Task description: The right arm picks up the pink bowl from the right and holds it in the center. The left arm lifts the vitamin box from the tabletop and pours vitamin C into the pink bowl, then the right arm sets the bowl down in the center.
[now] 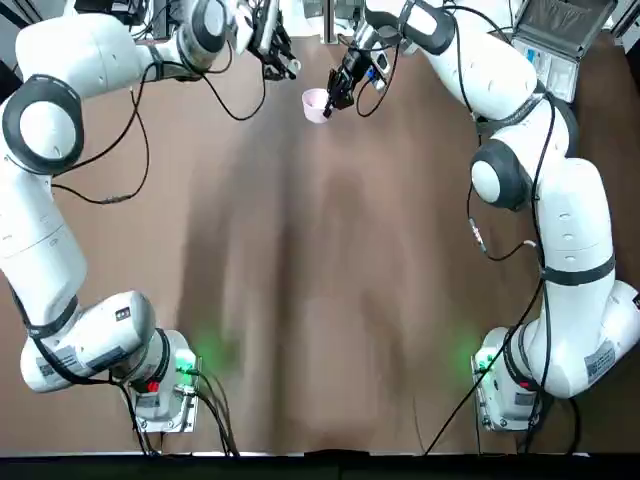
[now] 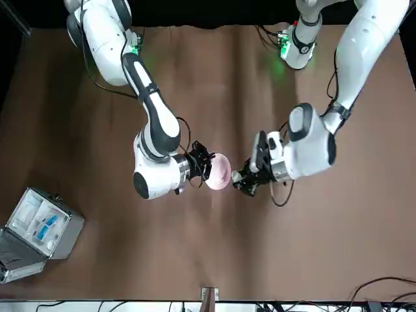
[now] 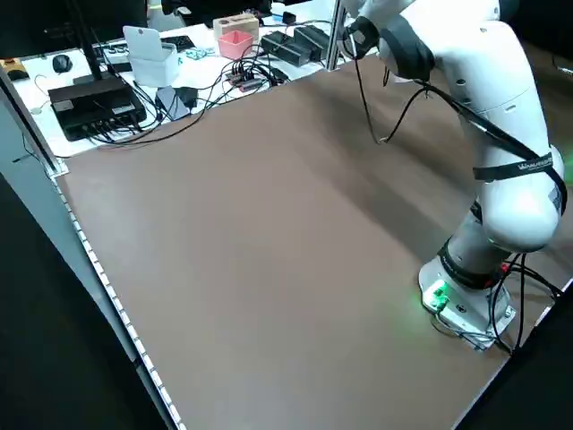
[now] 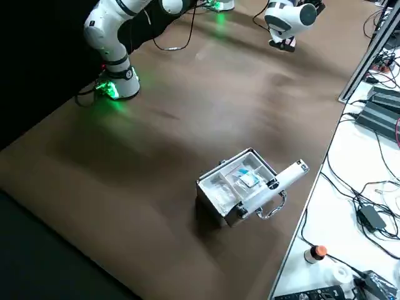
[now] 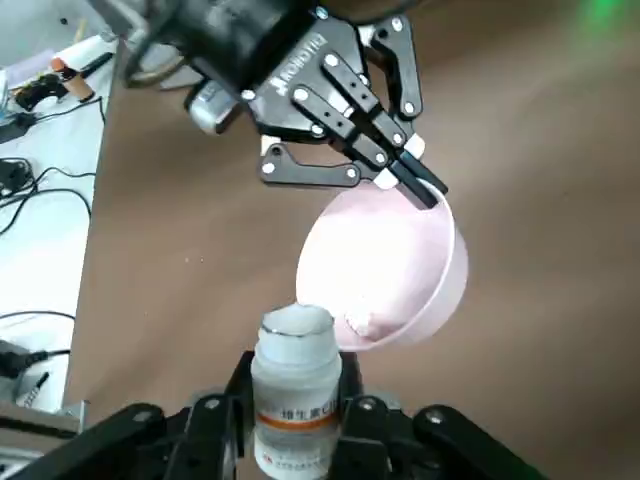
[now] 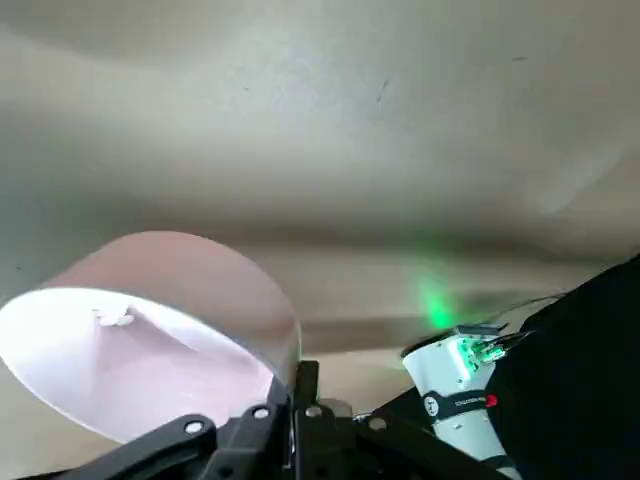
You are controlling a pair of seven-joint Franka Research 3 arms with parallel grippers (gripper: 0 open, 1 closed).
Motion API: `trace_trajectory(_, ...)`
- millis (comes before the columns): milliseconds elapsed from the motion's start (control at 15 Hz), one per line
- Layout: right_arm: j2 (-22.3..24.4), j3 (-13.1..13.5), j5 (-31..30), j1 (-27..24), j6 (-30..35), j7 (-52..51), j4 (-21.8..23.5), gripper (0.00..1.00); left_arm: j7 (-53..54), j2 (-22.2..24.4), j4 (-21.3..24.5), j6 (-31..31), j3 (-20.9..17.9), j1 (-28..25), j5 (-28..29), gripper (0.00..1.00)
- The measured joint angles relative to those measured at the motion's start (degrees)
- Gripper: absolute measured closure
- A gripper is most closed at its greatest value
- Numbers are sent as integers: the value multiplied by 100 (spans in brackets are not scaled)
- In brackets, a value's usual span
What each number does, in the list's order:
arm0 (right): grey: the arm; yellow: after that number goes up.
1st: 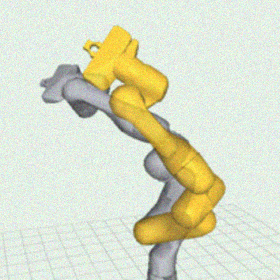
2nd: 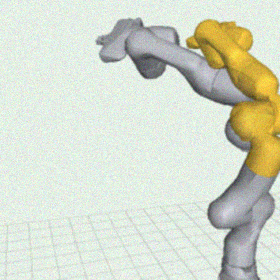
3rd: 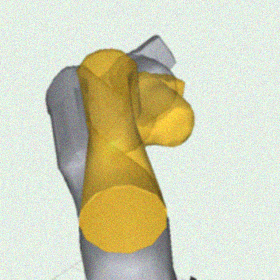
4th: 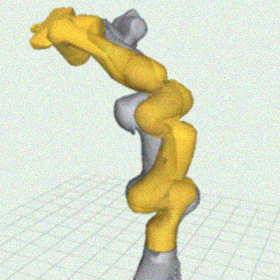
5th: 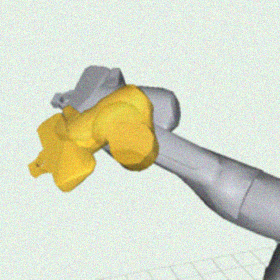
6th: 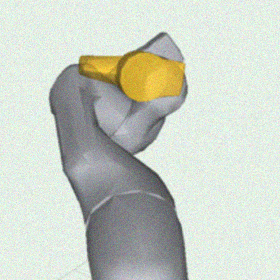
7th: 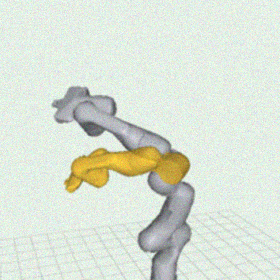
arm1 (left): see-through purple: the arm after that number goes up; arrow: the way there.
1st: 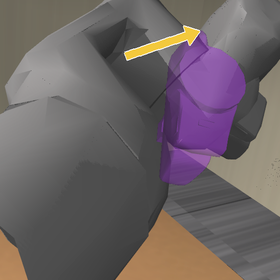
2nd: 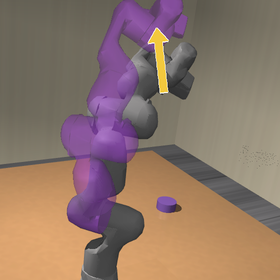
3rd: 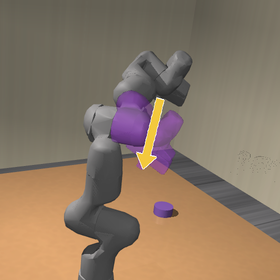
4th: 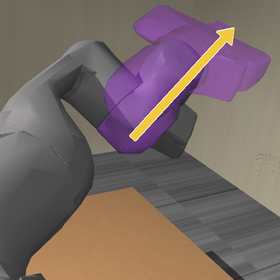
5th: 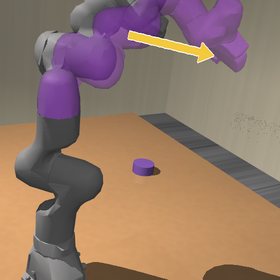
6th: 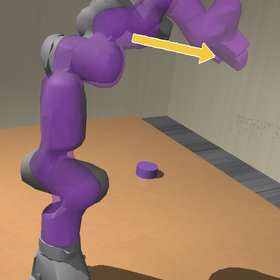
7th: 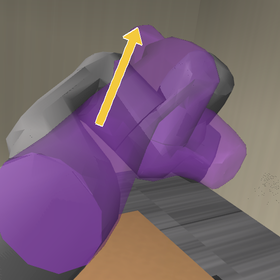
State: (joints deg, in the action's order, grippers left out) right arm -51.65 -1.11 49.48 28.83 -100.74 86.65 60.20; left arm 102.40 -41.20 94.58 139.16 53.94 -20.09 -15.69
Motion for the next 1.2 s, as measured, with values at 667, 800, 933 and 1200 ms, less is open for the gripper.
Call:
trace_trajectory(667,6,27,-940,-41,225,-2099,-43,98,1181,-516,-318,-2072,5,-1699,-1727,65)
trace_trajectory(800,11,24,-1266,-26,231,-2395,-56,98,1581,-777,-356,-2369,-4,-2044,-1912,65)
trace_trajectory(933,11,24,-1436,-17,219,-2666,-57,98,1994,-1069,-365,-2589,-22,-2359,-2098,65)
trace_trajectory(1200,-12,21,-2020,85,-204,-3040,-45,98,2664,-1642,-374,-2973,-398,-2835,-2521,65)
